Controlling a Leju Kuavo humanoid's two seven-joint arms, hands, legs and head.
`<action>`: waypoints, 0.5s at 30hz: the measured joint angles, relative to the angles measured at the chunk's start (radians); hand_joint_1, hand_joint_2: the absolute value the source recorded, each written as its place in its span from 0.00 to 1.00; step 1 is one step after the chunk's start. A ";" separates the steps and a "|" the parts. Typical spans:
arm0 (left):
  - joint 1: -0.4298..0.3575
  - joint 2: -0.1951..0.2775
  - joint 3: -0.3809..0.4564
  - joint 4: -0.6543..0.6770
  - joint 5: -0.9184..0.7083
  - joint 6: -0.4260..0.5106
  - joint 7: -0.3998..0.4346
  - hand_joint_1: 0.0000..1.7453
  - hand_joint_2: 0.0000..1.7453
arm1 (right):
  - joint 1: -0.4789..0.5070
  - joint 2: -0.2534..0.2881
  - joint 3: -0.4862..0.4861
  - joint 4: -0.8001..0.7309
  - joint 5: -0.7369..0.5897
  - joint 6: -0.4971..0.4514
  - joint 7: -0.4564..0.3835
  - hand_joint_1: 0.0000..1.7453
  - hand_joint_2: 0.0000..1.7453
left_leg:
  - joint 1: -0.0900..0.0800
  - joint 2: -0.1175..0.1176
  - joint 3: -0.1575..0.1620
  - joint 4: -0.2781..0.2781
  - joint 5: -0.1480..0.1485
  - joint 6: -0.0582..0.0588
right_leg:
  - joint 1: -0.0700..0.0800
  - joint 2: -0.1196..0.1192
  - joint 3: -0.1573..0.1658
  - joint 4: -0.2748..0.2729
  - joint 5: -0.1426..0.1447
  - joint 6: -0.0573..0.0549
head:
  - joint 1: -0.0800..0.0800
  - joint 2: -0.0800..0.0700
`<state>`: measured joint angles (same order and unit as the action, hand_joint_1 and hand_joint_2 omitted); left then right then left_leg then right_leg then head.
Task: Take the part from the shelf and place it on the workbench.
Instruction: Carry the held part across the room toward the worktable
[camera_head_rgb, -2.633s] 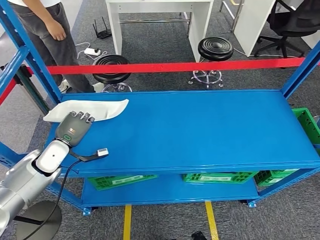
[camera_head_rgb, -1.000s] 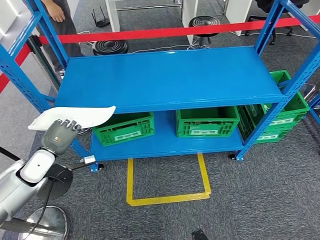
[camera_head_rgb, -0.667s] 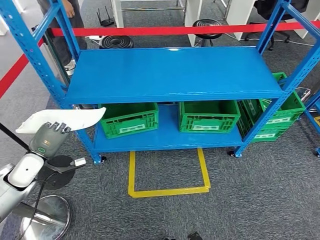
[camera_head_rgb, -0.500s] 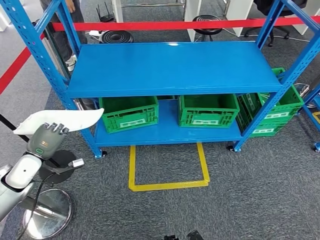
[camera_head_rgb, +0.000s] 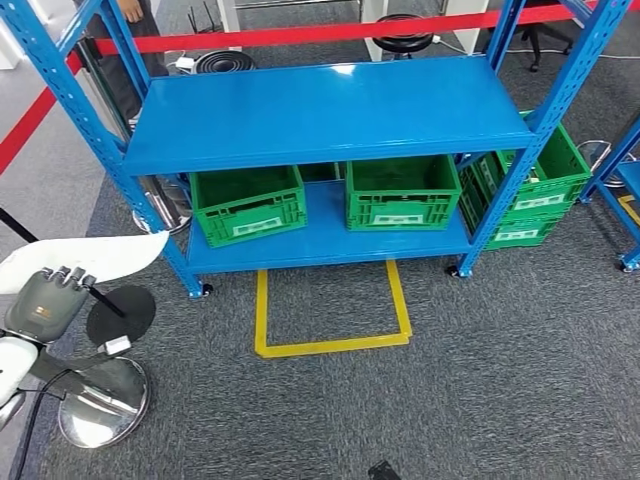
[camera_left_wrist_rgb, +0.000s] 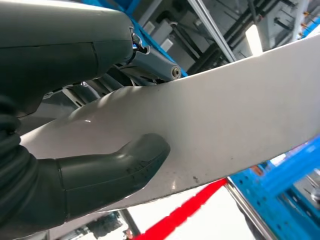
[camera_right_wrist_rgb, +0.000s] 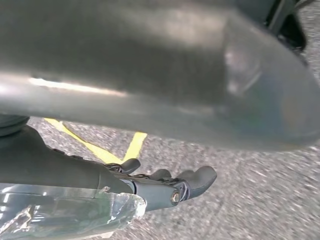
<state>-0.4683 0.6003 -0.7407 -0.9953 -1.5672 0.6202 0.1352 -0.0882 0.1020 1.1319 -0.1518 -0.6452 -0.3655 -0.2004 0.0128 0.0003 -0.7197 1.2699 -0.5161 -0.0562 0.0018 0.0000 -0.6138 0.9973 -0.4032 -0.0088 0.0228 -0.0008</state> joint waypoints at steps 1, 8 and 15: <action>0.002 0.002 0.004 -0.001 0.000 0.000 -0.003 1.00 1.00 | 0.000 0.001 0.001 0.000 0.000 0.000 0.001 0.00 0.00 | 0.002 0.000 0.034 -0.027 0.027 -0.001 | -0.001 0.000 -0.016 0.001 0.012 0.003 | 0.000 0.000; 0.000 0.004 0.021 -0.009 0.000 0.004 -0.008 1.00 1.00 | -0.002 0.004 0.006 0.000 -0.005 -0.013 0.007 0.00 0.00 | 0.000 0.000 0.219 -0.289 0.027 0.039 | 0.001 0.002 -0.077 0.013 0.073 0.040 | 0.001 0.000; 0.006 0.003 0.022 -0.009 0.000 0.005 -0.007 1.00 1.00 | 0.000 0.004 0.008 0.000 -0.006 -0.019 0.011 0.00 0.00 | -0.002 0.003 0.120 -0.288 0.112 0.062 | -0.002 0.003 -0.124 0.314 -0.125 0.058 | 0.006 0.000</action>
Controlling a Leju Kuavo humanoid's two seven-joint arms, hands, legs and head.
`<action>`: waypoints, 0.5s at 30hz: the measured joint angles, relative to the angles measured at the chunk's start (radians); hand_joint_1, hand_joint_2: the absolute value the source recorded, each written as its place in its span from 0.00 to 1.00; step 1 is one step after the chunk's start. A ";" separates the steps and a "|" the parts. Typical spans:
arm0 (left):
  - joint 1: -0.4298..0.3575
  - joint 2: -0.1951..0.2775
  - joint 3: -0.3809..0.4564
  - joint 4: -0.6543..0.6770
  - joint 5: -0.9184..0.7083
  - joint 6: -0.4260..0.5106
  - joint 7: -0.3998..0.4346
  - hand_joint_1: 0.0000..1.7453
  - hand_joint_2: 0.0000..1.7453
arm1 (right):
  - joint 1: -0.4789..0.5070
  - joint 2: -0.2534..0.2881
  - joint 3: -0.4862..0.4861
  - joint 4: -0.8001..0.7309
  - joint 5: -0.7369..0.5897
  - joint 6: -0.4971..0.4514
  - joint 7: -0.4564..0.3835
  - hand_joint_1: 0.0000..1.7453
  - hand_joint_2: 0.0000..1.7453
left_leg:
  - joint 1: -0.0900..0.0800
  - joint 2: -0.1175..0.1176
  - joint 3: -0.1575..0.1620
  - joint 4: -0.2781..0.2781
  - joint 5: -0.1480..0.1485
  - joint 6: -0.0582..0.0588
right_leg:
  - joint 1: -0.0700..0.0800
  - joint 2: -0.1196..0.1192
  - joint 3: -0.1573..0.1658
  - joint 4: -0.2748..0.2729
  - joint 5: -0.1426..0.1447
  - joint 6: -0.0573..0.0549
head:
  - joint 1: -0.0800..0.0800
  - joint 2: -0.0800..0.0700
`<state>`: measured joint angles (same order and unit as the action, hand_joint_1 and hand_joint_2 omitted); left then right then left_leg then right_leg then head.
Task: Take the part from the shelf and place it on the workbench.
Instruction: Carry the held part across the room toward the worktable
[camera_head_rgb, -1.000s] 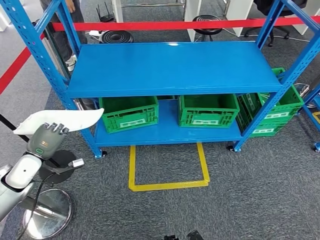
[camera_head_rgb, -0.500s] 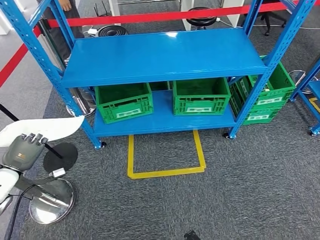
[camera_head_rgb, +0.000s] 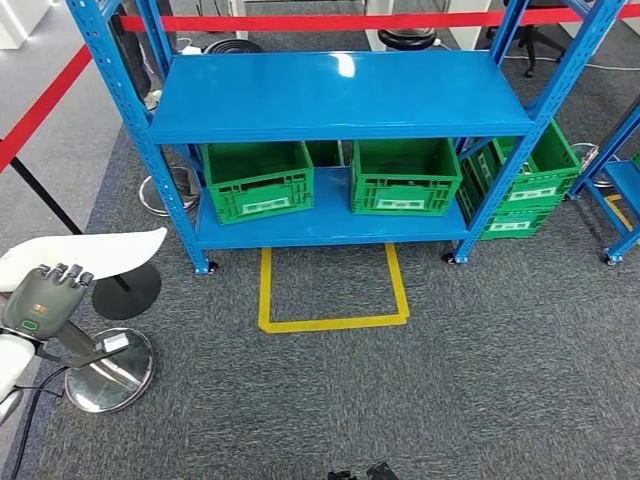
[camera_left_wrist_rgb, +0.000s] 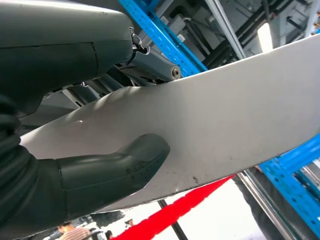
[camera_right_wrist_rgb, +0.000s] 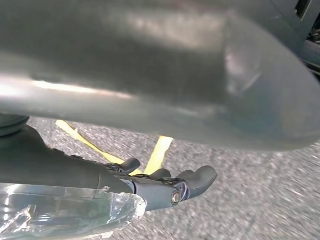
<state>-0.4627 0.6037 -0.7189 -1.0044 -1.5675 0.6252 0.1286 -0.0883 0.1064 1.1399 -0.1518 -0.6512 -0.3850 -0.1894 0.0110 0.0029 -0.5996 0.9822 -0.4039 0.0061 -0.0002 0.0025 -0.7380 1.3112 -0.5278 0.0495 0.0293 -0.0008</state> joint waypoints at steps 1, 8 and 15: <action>0.001 0.000 0.000 0.000 0.000 0.000 0.000 1.00 1.00 | 0.000 0.000 0.000 0.000 0.000 0.000 0.000 0.00 0.00 | -0.001 0.000 -0.015 0.000 0.012 -0.002 | 0.000 0.000 0.035 -0.026 0.024 -0.003 | 0.000 0.000; 0.009 0.015 0.013 -0.001 0.000 0.009 0.011 1.00 1.00 | -0.008 0.003 0.005 0.000 0.006 -0.002 0.009 0.00 0.00 | 0.001 0.000 -0.057 -0.009 0.076 -0.040 | 0.009 0.005 0.221 -0.310 0.036 -0.039 | 0.001 0.000; 0.040 0.038 0.032 -0.001 0.000 0.026 0.012 1.00 1.00 | -0.009 0.009 0.013 0.000 0.015 -0.002 0.018 0.00 0.00 | 0.004 -0.003 -0.113 0.282 -0.131 -0.062 | 0.006 0.001 0.133 -0.311 0.121 -0.063 | -0.004 0.000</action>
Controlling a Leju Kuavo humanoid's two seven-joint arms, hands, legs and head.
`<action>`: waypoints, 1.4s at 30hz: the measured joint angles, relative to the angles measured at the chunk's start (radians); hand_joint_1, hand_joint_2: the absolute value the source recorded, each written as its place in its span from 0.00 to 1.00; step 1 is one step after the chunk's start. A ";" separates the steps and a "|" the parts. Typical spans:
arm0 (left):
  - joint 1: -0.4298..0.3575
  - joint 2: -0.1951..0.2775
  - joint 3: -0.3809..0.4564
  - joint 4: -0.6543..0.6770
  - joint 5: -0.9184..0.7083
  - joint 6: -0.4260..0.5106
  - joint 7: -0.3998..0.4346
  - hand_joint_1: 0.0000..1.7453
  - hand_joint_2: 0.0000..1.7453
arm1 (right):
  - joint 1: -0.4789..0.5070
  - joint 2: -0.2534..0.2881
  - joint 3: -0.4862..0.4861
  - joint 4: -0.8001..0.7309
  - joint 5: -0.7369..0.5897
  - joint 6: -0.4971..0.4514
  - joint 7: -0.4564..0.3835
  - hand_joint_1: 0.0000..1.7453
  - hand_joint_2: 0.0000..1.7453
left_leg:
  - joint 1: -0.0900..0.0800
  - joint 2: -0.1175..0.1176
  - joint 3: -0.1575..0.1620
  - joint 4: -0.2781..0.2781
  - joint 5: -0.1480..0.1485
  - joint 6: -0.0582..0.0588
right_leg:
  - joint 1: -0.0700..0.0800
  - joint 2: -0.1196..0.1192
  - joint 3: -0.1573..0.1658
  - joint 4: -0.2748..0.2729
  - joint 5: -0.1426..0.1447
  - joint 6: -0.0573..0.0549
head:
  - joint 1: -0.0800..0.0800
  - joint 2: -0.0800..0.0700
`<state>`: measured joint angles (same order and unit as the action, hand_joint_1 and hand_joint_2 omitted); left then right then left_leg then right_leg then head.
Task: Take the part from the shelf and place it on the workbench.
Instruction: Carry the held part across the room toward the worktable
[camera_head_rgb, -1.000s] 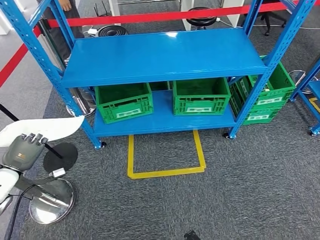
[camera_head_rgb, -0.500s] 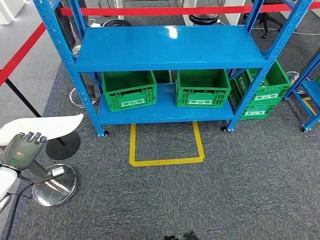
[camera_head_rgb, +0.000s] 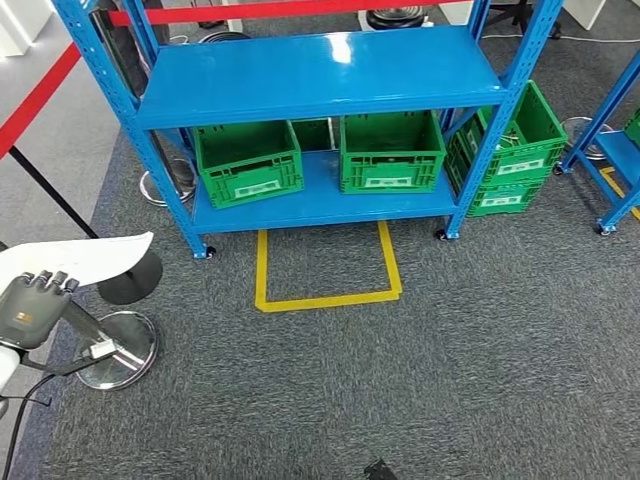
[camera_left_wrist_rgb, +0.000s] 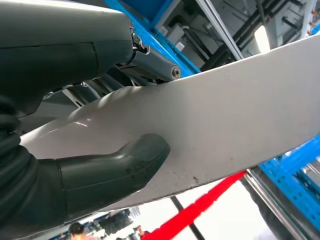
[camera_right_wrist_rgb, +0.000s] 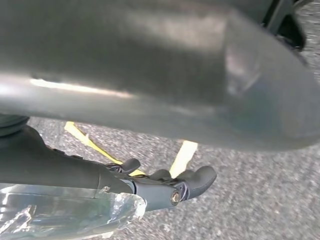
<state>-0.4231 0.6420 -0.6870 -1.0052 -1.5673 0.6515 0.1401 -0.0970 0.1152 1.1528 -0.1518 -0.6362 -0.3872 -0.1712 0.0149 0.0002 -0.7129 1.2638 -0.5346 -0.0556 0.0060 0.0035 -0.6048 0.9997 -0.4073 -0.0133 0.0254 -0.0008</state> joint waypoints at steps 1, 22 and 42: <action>0.004 0.002 0.004 0.000 0.000 0.002 -0.001 1.00 1.00 | 0.000 0.001 0.002 0.000 0.001 0.000 0.001 0.00 0.00 | 0.000 0.000 0.025 -0.012 0.025 0.001 | 0.000 0.000 -0.014 0.001 0.011 0.001 | 0.000 0.000; -0.012 -0.003 0.028 0.013 0.000 0.020 -0.016 1.00 1.00 | -0.011 0.007 0.011 -0.001 0.006 -0.001 0.005 0.00 0.00 | -0.002 0.002 0.072 -0.299 0.199 0.029 | 0.000 0.010 0.088 -0.001 -0.084 0.039 | 0.009 0.000; -0.026 -0.018 0.039 0.042 0.000 0.028 -0.046 1.00 1.00 | -0.006 0.009 0.042 0.000 0.040 -0.076 0.025 0.00 0.00 | 0.001 -0.015 0.161 -0.303 0.114 0.054 | 0.002 0.001 -0.068 0.124 -0.067 0.051 | 0.013 0.000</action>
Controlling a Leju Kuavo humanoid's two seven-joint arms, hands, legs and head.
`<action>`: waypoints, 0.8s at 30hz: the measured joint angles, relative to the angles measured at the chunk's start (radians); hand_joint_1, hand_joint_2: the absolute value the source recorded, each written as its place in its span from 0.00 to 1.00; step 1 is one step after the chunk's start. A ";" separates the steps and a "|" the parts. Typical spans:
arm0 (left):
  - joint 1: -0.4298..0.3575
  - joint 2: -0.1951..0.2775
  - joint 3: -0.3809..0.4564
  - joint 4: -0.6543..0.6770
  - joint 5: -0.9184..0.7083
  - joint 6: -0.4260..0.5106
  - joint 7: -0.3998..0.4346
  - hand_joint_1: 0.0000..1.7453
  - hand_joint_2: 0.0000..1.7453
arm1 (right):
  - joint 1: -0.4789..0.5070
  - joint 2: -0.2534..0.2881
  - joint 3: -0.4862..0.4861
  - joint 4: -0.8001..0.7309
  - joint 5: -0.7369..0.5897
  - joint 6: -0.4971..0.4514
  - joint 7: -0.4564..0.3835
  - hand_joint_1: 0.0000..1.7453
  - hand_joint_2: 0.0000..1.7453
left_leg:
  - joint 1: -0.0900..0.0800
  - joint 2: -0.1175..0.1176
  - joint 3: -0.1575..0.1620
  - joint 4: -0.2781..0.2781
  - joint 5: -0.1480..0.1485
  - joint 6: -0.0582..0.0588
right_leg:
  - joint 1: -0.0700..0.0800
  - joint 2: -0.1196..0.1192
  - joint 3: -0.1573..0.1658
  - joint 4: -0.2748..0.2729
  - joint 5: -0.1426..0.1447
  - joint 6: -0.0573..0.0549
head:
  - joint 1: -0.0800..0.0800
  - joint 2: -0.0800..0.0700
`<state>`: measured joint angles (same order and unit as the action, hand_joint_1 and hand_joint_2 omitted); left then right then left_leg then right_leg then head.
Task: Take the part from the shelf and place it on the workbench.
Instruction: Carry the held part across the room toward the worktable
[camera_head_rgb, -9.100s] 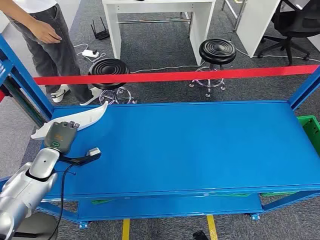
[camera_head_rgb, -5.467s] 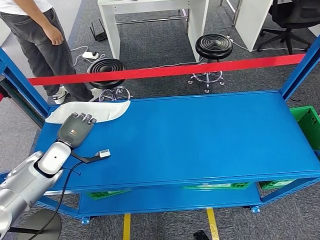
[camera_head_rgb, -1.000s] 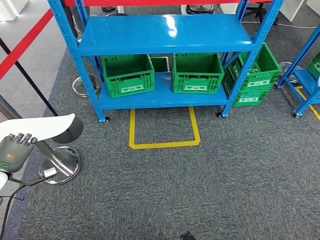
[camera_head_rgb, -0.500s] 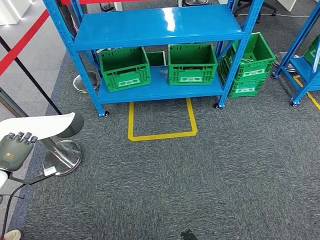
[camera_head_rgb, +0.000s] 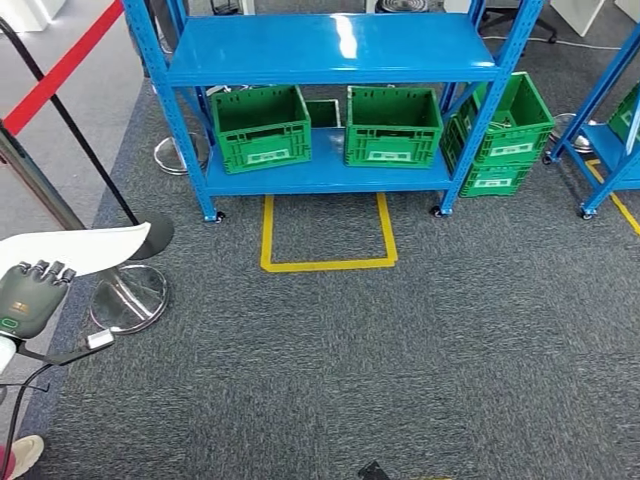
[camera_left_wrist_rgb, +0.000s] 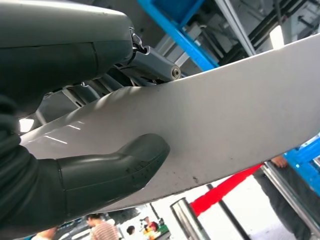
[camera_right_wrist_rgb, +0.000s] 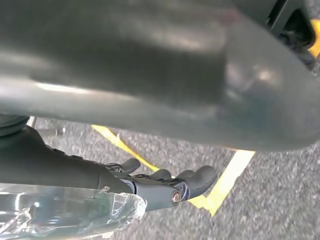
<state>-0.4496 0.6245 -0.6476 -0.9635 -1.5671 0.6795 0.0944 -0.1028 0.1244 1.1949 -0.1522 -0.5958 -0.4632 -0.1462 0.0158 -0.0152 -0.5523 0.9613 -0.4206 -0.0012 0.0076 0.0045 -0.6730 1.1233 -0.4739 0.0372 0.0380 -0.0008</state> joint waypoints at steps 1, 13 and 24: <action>0.000 -0.001 -0.002 0.003 0.000 0.002 0.002 1.00 1.00 | 0.000 0.000 0.001 0.000 -0.001 -0.006 0.002 0.00 0.00 | 0.000 -0.005 -0.005 0.000 0.004 0.002 | -0.001 0.000 -0.027 0.071 -0.038 0.004 | 0.001 0.000; 0.009 0.003 -0.008 0.030 0.000 0.016 0.019 1.00 1.00 | 0.000 0.000 0.002 0.000 -0.021 -0.021 0.009 0.00 0.00 | 0.008 -0.069 -0.067 0.021 0.037 -0.043 | -0.008 0.041 0.110 -0.111 0.026 -0.034 | -0.003 0.000; 0.008 0.004 -0.008 0.038 0.000 0.018 0.019 1.00 1.00 | 0.000 0.001 0.002 0.000 -0.033 -0.009 0.005 0.00 0.00 | 0.004 0.017 -0.019 0.034 -0.002 -0.047 | -0.001 -0.031 0.081 -0.108 0.046 -0.030 | -0.007 0.000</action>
<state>-0.4415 0.6286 -0.6556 -0.9253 -1.5671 0.6971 0.1136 -0.1028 0.1249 1.1967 -0.1521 -0.6292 -0.4719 -0.1411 0.0195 0.0013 -0.5708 0.9957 -0.4226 -0.0482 0.0067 -0.0265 -0.5920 1.0156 -0.4274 0.0074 0.0311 -0.0008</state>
